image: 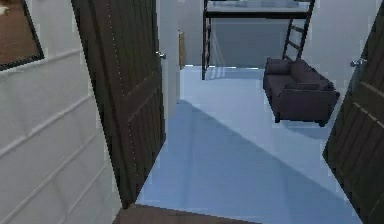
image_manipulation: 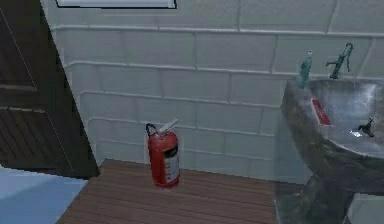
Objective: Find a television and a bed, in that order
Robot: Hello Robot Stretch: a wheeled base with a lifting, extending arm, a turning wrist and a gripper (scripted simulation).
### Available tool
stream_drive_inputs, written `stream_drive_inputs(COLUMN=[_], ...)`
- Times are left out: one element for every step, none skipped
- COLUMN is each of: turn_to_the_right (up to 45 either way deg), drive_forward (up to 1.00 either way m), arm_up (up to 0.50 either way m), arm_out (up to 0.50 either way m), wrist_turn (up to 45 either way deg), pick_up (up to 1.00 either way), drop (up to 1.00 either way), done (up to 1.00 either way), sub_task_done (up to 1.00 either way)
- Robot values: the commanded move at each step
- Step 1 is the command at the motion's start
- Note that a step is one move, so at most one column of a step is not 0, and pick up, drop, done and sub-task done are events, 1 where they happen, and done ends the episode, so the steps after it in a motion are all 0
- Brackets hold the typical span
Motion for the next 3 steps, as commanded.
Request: stream_drive_inputs(turn_to_the_right=[9.0,0.0,0.0], drive_forward=[0.0,1.0,1.0], arm_up=[0.0,0.0,0.0], arm_out=[0.0,0.0,0.0], wrist_turn=[0.0,0.0,0.0], pick_up=[0.0,0.0,0.0], drop=[0.0,0.0,0.0], done=[0.0,0.0,0.0], sub_task_done=[0.0,0.0,0.0])
